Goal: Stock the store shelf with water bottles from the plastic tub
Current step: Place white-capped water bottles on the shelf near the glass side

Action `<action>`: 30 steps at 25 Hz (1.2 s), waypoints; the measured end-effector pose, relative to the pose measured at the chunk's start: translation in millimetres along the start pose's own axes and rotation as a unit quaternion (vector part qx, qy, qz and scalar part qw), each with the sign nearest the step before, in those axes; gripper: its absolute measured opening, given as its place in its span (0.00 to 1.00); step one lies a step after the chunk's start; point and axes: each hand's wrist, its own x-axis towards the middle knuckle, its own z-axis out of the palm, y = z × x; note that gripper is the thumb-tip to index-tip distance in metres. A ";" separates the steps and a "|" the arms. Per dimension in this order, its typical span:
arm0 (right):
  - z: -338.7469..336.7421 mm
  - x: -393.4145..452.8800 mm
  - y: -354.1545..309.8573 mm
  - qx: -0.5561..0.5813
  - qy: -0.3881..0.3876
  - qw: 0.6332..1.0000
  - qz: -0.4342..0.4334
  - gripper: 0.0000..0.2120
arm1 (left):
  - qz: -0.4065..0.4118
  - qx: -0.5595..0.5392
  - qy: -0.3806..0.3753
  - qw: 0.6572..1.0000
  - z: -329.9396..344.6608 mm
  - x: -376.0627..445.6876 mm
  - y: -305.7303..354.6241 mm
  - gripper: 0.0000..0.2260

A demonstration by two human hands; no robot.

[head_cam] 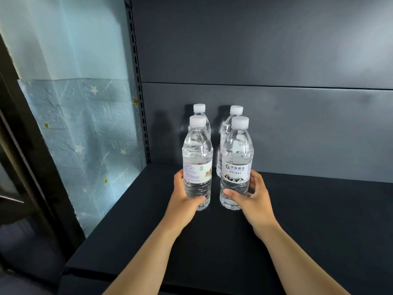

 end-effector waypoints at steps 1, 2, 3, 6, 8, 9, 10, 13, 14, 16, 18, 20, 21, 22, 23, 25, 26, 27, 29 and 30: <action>-1.0 0.0 -1.3 0.031 -0.003 0.999 0.006 0.31 | 0.001 0.009 0.000 1.000 0.4 0.8 -0.9 0.32; -2.5 -0.3 -2.5 0.058 -0.011 0.998 0.009 0.30 | 0.003 0.019 0.012 1.000 1.6 1.2 -1.0 0.33; -3.8 -0.7 -3.1 0.069 -0.020 0.997 0.012 0.31 | 0.002 0.026 0.035 0.999 2.6 1.8 -1.5 0.34; -1.9 -0.5 -2.7 0.036 -0.036 0.999 0.016 0.38 | -0.003 0.021 0.075 0.997 2.0 -0.1 0.1 0.36; -1.1 0.0 -2.4 0.003 -0.022 1.000 0.017 0.38 | 0.006 -0.018 0.040 0.999 0.4 -0.6 0.6 0.32; -1.2 0.2 -2.5 -0.006 -0.020 1.000 0.018 0.36 | 0.013 -0.028 0.016 0.999 0.0 -0.9 0.5 0.32; -1.6 0.0 -2.8 -0.003 -0.025 0.999 0.019 0.34 | 0.020 -0.030 0.002 0.999 -0.2 -0.7 0.7 0.32; -2.4 -1.6 -3.2 0.062 -0.061 0.996 0.018 0.32 | 0.030 0.005 0.027 0.999 1.1 1.0 -3.1 0.34; -2.6 -1.8 -3.5 0.067 -0.061 0.996 0.013 0.31 | 0.029 0.019 0.041 0.999 0.9 0.8 -3.2 0.35; -1.3 -1.4 -4.4 0.047 -0.039 0.998 0.008 0.30 | 0.024 0.008 0.038 0.999 1.1 -1.3 -0.5 0.34; -0.5 -0.6 -4.5 0.012 -0.007 1.000 0.012 0.32 | 0.031 -0.016 0.016 0.999 0.9 -1.6 -0.6 0.33; 0.0 -1.8 -4.9 0.029 -0.013 0.999 0.008 0.31 | 0.036 -0.011 0.016 0.999 0.0 -2.6 1.1 0.33; 0.0 -2.4 -4.8 0.043 -0.024 0.999 0.007 0.30 | 0.038 -0.001 0.023 0.999 0.0 -2.6 1.3 0.33; -0.4 -3.2 -5.2 0.050 -0.033 0.998 0.007 0.29 | 0.037 0.006 0.034 0.999 0.3 -2.1 0.9 0.33; -0.9 -3.5 -5.5 0.047 -0.035 0.998 0.005 0.29 | 0.036 0.012 0.046 0.998 0.8 -1.7 0.2 0.33; 0.1 -3.7 -5.6 0.024 -0.026 0.999 -0.004 0.30 | 0.041 0.026 0.061 0.997 1.4 -0.4 -1.6 0.34; 1.0 -3.8 -5.4 0.000 -0.018 1.000 -0.007 0.31 | 0.043 0.029 0.066 0.996 2.0 0.1 -2.3 0.34; 2.3 -3.6 -4.8 -0.033 -0.008 0.999 -0.007 0.34 | 0.044 0.037 0.071 0.996 2.6 1.2 -4.0 0.35; 4.7 -3.7 -4.7 -0.097 0.008 0.995 -0.010 0.36 | 0.049 0.051 0.078 0.994 3.3 3.8 -6.2 0.37; 4.4 -3.3 -4.3 -0.112 0.011 0.994 -0.009 0.36 | 0.047 0.058 0.082 0.994 3.9 5.2 -7.0 0.37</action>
